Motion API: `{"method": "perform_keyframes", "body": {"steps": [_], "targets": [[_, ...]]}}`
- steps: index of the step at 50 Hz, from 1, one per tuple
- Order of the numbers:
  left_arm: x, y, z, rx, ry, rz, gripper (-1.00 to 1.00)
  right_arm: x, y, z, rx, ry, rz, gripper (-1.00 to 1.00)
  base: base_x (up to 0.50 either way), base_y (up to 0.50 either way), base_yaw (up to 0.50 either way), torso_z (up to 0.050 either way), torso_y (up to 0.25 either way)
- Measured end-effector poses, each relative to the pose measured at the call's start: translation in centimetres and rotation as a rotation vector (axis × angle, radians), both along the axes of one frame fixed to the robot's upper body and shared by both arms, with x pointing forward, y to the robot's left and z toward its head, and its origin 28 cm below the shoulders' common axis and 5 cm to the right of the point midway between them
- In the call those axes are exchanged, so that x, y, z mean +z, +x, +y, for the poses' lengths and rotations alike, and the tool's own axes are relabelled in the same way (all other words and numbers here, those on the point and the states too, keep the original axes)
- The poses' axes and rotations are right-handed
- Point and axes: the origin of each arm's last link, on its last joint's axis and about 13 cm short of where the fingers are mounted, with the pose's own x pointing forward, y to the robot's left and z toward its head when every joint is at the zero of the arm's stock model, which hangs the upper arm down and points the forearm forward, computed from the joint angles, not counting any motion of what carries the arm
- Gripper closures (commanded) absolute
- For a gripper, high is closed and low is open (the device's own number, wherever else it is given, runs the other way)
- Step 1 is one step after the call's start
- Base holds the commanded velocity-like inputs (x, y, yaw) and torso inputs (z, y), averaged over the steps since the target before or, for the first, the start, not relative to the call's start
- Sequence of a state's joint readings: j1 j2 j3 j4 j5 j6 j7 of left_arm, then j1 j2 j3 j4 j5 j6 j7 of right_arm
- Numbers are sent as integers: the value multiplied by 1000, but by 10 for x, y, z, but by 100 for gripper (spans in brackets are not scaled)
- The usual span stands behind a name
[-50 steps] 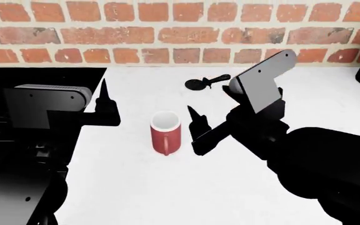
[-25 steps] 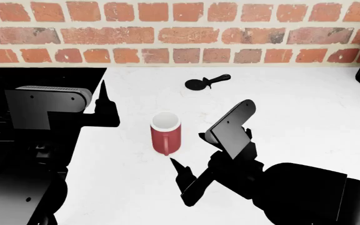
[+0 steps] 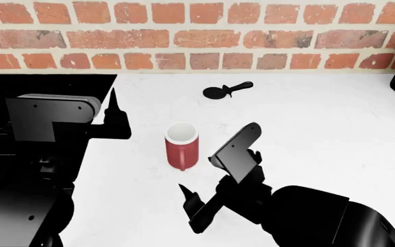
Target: A wet mug is on the counter and needs to be dried. Pick it up and place it upside down in the open cabinet.
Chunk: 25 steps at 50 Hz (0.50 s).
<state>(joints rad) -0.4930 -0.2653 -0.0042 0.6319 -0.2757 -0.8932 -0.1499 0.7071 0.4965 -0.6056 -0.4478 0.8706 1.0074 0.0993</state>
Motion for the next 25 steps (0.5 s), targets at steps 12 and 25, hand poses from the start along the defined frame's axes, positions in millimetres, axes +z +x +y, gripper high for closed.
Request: {"method": "perform_keyframes", "body": {"steps": [12,25], "targets": [[-1,1,1,2,-1,2,-100,-8,13,9,-35,27,-13,-100,0,0,0,0,0],[-4,2,2,6,-2,7,-100,-10,21,18,-38,63,-16,-100,0,0,0,0,0]]}}
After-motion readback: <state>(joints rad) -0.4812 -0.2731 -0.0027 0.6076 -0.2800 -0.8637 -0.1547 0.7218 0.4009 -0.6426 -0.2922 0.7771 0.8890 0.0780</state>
